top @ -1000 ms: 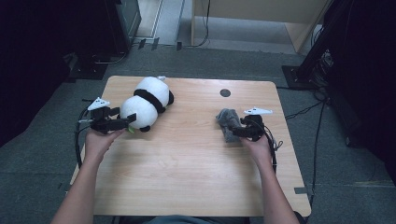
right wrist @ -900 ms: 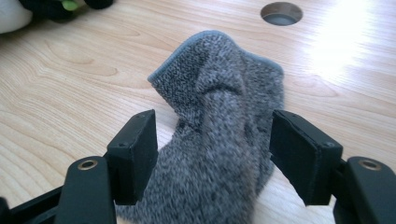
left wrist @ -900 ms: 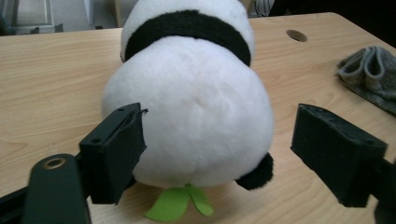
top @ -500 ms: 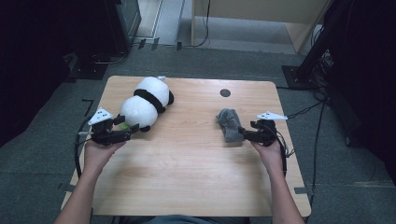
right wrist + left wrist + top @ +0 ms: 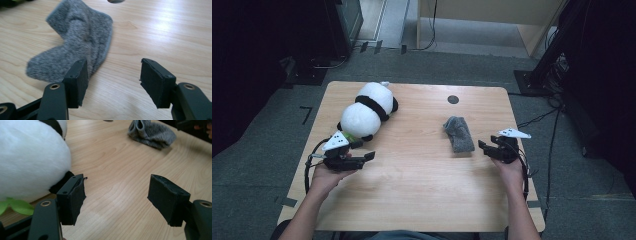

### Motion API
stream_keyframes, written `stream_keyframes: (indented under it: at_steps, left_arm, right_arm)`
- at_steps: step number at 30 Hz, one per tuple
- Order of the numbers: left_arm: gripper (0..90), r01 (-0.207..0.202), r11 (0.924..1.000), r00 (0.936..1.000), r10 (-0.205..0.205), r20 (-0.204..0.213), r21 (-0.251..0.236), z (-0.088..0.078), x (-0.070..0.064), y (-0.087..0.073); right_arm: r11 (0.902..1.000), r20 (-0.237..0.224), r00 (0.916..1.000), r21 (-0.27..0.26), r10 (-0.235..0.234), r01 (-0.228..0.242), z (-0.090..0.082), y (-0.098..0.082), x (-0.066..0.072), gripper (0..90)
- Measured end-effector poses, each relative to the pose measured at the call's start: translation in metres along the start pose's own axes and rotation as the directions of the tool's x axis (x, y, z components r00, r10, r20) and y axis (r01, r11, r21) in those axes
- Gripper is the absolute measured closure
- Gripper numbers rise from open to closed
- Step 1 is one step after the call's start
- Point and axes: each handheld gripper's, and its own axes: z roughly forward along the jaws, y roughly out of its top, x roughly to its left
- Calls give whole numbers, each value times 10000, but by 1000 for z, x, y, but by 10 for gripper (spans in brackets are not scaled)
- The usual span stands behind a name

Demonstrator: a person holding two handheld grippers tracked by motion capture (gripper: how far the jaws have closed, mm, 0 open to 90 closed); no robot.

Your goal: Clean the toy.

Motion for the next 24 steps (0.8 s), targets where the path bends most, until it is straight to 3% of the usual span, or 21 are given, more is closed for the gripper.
stream_keyframes:
  at_steps: [2, 7, 10, 17, 19, 24]
  left_arm:
    - [289, -323, 9993, 9994, 325, -106, 199, 4, -1, -4]
    - [267, -438, 9978, 9990, 437, 40, 498, 14, -1, -11]
    - [265, -607, 9961, 9974, 630, -351, 634, 19, -1, -15]
    - [270, -367, 9930, 9978, 427, -514, 1119, 26, 6, -26]
    - [273, -433, 9902, 9979, 494, -429, 1325, 29, 6, -29]
    - [279, -1047, 9803, 9934, 1111, -290, 1676, 36, 5, -37]
  right_arm:
    - [9999, 163, 9998, 122, 85, -87, 2, -3, -5, 398]
    - [9988, 399, 9990, 423, 218, -235, 7, -10, -13, 420]
    - [9982, 463, 9986, 538, 240, -265, 11, -13, -15, 416]
    - [9932, 683, 9976, 1152, 95, -173, 23, -21, -20, 405]
    - [9940, 747, 9972, 1091, -45, -37, 24, -22, -20, 405]
    - [9963, 876, 9956, 826, -318, 245, 26, -25, -19, 396]
